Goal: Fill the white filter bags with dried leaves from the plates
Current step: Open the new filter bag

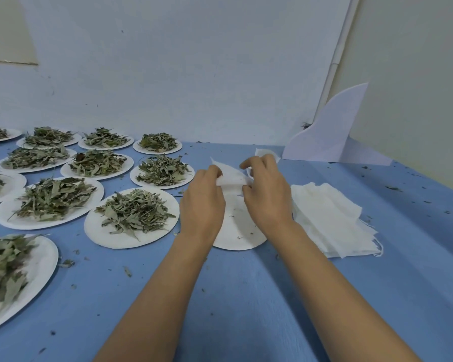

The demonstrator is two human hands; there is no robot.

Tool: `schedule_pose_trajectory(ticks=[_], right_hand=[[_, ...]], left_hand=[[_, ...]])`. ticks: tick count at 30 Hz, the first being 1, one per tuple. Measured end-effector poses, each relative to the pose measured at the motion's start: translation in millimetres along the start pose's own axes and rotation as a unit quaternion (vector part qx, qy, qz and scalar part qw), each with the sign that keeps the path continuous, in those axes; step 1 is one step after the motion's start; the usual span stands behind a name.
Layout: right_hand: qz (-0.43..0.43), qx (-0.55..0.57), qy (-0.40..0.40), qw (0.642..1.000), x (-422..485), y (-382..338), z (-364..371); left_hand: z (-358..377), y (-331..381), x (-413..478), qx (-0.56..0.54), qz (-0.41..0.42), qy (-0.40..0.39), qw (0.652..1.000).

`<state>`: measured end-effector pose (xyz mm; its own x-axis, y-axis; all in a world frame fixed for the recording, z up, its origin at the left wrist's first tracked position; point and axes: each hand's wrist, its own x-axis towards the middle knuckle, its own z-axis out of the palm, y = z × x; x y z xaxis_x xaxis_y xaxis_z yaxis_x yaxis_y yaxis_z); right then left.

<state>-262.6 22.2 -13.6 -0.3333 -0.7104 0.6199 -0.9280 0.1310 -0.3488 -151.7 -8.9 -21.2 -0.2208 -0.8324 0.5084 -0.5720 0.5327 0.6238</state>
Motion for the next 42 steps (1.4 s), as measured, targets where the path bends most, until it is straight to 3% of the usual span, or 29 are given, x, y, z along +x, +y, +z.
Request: schedule_pose_trajectory(ticks=[5, 8, 11, 13, 19, 23, 25, 27, 29, 34, 38, 42], right_hand=[[-0.02, 0.016, -0.011, 1.0, -1.8, -6.2, 7.3], [0.055, 0.098, -0.004, 0.994, -2.8, -6.5, 10.8], [0.114, 0.214, -0.052, 0.969, -2.0, -9.9, 13.7], [0.096, 0.21, -0.052, 0.972, -0.9, -9.0, 12.1], [0.03, 0.134, -0.033, 0.99, -1.8, -0.9, 11.4], [0.0, 0.182, -0.022, 0.983, -3.2, -2.9, 10.9], [-0.077, 0.211, 0.011, 0.974, -5.6, -8.7, 8.4], [-0.159, 0.133, 0.054, 0.977, -8.6, -12.0, 7.9], [-0.184, 0.059, 0.072, 0.979, -9.3, -11.5, 8.7], [-0.147, -0.03, 0.063, 0.987, -8.5, -13.5, 8.3], [-0.067, -0.141, -0.045, 0.987, -6.9, -8.4, 9.7], [-0.048, -0.157, -0.069, 0.984, -7.8, -7.3, 13.6]], left_hand=[[3.0, 8.9, -0.4, 0.025, 0.02, 0.004, 0.999], [3.6, 8.8, 0.8, -0.018, -0.011, 0.045, 0.999], [2.9, 7.0, 3.2, -0.119, -0.087, 0.081, 0.986], [2.5, 4.3, 3.7, -0.127, -0.1, 0.072, 0.984], [4.8, 0.6, 1.8, 0.088, 0.004, -0.066, 0.994], [-0.8, -0.9, 3.8, 0.08, 0.007, -0.006, 0.997], [-3.1, -3.3, 4.0, 0.047, -0.006, 0.017, 0.999], [-5.7, -4.4, 5.0, 0.02, -0.023, 0.035, 0.999], [-6.6, -4.0, 5.4, 0.025, -0.031, 0.051, 0.998], [-2.2, 0.6, 2.0, 0.117, -0.025, 0.042, 0.992], [-2.0, -3.2, 3.6, 0.06, -0.004, 0.022, 0.998], [-0.2, -3.0, 5.3, -0.027, 0.009, -0.007, 1.0]])
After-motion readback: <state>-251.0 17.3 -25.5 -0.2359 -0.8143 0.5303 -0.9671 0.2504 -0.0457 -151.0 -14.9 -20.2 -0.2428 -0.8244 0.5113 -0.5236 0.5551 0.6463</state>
